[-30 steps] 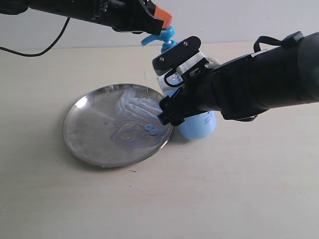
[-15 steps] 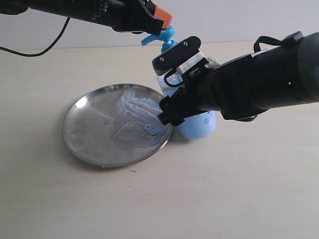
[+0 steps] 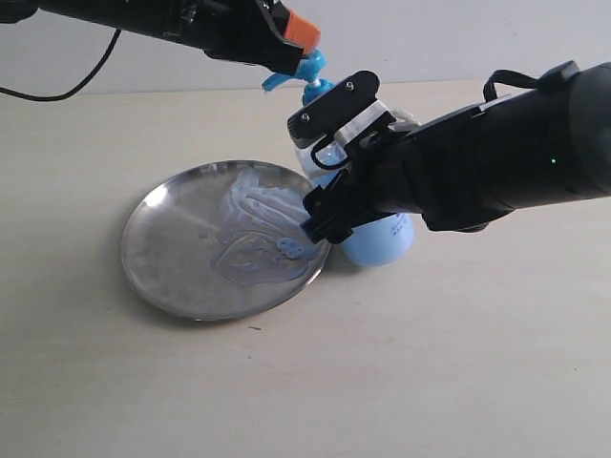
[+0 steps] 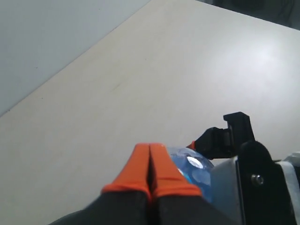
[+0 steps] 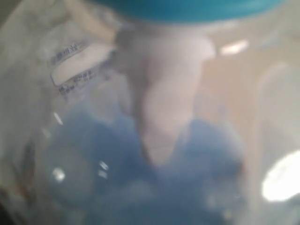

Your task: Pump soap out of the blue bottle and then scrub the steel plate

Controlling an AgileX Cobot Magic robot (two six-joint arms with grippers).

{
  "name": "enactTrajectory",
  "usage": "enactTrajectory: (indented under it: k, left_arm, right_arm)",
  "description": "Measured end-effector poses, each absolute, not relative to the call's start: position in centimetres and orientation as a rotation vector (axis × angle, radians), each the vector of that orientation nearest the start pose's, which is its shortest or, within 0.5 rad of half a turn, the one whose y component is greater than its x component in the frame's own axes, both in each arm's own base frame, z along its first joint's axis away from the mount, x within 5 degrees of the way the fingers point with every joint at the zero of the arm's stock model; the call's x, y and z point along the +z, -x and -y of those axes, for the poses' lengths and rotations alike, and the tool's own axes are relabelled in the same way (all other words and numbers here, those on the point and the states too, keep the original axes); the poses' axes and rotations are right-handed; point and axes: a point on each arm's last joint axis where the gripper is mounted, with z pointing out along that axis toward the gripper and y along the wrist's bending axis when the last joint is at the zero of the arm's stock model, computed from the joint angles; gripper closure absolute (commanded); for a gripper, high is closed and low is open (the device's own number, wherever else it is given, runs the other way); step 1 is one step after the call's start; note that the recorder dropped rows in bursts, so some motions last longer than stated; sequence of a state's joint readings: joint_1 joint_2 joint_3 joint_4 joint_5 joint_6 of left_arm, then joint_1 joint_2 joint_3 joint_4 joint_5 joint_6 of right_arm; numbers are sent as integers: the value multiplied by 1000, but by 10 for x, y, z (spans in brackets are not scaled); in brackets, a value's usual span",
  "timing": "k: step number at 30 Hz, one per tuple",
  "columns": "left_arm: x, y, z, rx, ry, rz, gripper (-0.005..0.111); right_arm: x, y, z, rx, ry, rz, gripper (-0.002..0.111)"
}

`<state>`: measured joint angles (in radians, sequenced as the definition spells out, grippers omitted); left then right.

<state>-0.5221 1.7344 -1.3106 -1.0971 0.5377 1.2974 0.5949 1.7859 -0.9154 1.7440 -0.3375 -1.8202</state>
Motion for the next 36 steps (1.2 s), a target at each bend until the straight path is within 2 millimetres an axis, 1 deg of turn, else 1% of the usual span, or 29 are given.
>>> enactTrajectory:
  k: [12, 19, 22, 26, 29, 32, 36]
  left_arm:
    - [304, -308, 223, -589, -1142, -1829, 107]
    - [308, -297, 223, -591, -1214, -1809, 107]
    - [319, -293, 220, -576, -1199, -1778, 107]
    - [327, -289, 218, -567, -1192, -1755, 107]
    - [340, -285, 211, -541, -1169, -1723, 107]
    - [351, -285, 200, -529, -1119, -1718, 107]
    - [356, -295, 177, -523, -986, -1779, 107]
  right_arm:
    - [165, -305, -170, -151, 617, -2278, 108]
    - [165, -305, -170, -149, 597, -2283, 108]
    - [165, -305, -170, -148, 594, -2284, 108]
    - [165, -305, -170, -148, 594, -2284, 108]
    - [165, -305, -170, -147, 592, -2284, 108]
    - [165, -305, -170, -147, 592, -2284, 108]
    - [165, -305, -170, -146, 588, -2285, 108]
